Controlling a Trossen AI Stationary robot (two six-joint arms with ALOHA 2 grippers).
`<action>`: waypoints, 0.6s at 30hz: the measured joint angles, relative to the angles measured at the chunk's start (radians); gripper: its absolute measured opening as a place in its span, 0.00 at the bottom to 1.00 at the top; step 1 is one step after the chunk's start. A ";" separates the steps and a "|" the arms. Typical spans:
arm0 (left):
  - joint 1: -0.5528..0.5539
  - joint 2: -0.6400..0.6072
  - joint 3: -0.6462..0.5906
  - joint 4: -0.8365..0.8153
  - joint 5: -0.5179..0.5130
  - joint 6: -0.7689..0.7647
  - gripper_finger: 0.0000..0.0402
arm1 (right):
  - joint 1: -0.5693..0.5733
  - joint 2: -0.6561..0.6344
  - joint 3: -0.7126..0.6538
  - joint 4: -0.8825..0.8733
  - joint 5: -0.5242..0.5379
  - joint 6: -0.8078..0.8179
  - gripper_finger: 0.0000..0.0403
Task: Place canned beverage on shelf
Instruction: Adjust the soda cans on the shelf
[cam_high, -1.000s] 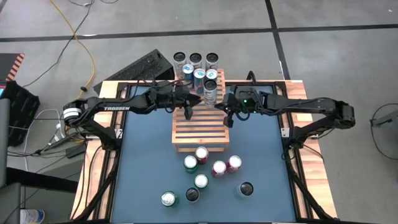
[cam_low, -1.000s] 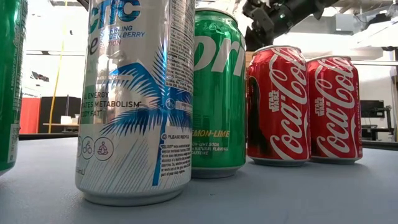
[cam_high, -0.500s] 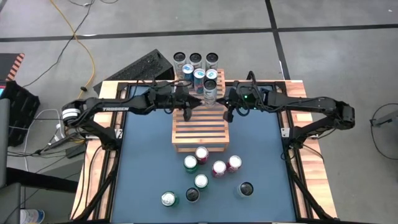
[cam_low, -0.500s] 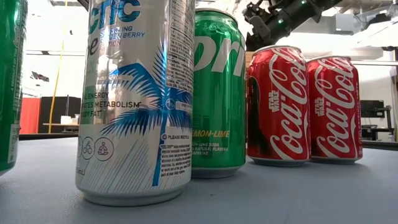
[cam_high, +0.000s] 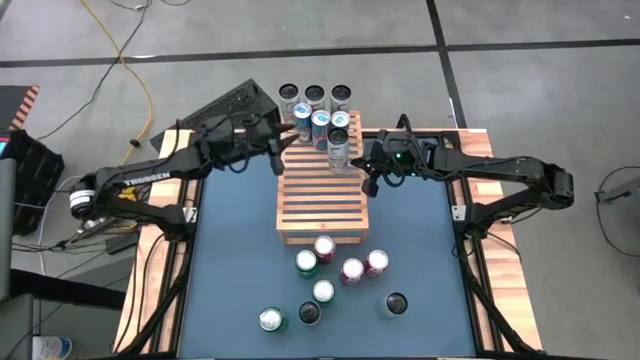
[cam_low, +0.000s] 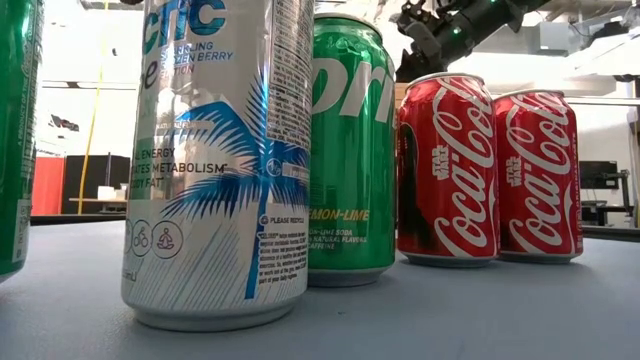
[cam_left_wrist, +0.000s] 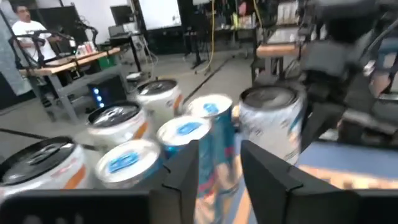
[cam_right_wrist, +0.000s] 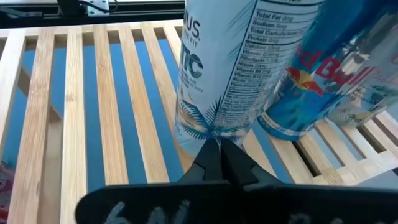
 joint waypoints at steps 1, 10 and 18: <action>0.011 0.001 0.005 -0.024 0.016 0.015 0.30 | 0.000 0.000 0.000 -0.001 0.000 0.006 0.00; 0.029 0.128 0.181 -0.240 -0.037 0.222 0.62 | 0.000 0.000 0.000 -0.008 -0.001 0.040 0.00; 0.049 0.160 0.352 -0.388 -0.036 0.314 0.75 | -0.015 0.000 0.000 -0.022 -0.023 0.042 0.00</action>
